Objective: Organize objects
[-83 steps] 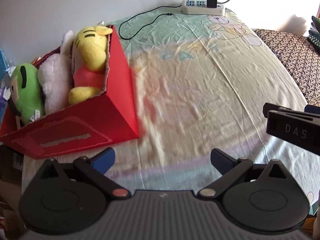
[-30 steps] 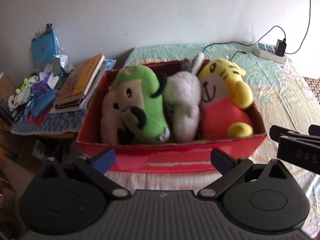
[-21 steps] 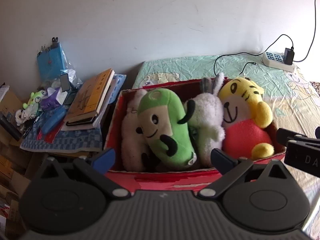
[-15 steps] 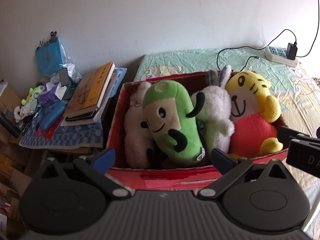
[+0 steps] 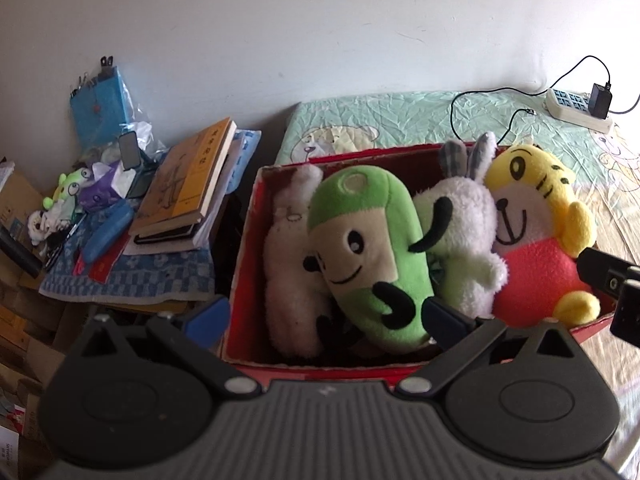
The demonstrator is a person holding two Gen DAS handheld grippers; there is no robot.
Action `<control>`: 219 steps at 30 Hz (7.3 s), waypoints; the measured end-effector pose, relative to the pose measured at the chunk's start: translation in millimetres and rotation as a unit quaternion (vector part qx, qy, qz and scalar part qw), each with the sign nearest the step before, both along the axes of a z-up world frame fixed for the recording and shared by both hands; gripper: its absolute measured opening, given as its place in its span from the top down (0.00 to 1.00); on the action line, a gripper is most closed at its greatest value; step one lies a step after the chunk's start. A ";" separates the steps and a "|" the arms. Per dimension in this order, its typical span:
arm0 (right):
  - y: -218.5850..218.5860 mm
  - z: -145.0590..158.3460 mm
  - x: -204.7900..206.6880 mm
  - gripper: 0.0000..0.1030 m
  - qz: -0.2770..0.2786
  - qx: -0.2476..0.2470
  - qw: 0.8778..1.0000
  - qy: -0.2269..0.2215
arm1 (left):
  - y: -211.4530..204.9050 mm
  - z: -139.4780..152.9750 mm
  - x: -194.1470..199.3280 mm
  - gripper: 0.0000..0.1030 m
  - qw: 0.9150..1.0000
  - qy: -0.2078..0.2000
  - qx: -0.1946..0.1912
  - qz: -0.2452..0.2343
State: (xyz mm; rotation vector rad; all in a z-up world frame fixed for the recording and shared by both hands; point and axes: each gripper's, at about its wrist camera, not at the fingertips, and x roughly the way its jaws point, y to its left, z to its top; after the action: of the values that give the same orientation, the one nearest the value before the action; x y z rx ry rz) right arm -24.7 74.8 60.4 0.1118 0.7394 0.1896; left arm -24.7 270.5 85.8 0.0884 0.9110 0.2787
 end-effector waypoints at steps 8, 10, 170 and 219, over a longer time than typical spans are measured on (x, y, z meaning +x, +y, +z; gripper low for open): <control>6.9 -8.3 13.2 0.18 -0.001 -0.011 1.000 0.013 | 0.4 -8.9 12.6 0.02 1.000 0.004 -0.008 -0.014; 5.6 -9.8 15.7 0.18 -0.005 -0.013 1.000 0.016 | 0.2 -11.1 15.6 0.02 1.000 0.007 -0.012 -0.017; 35.7 -7.3 36.4 0.18 -0.002 -0.031 0.999 0.012 | 9.0 -10.7 30.9 0.02 1.000 -0.016 -0.012 -0.018; 33.2 -12.8 40.6 0.18 0.011 -0.010 1.000 0.014 | -1.3 -14.2 28.5 0.02 1.000 -0.022 0.004 -0.011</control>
State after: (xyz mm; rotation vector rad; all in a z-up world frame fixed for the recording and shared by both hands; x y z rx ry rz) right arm 15.9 108.0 47.6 0.0879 0.7709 0.2024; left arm 3.9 269.2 71.6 0.0992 0.8644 0.2621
